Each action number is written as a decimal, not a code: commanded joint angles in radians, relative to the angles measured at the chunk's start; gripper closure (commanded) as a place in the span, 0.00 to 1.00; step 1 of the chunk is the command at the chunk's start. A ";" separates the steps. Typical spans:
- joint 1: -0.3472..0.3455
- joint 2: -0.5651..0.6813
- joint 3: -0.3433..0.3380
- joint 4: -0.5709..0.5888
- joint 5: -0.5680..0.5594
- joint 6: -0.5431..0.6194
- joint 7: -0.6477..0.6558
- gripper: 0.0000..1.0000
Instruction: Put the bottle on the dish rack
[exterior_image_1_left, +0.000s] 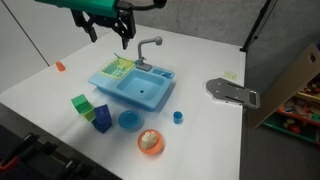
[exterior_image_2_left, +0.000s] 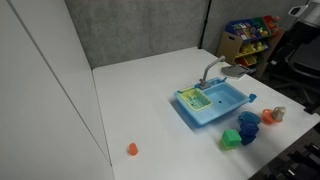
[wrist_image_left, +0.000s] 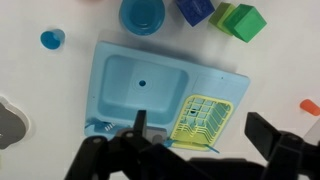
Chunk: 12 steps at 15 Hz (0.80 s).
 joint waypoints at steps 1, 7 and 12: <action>-0.018 0.075 0.045 0.074 0.002 -0.003 0.043 0.00; -0.025 0.161 0.101 0.106 -0.024 -0.002 0.115 0.00; -0.032 0.190 0.135 0.060 -0.143 0.017 0.255 0.00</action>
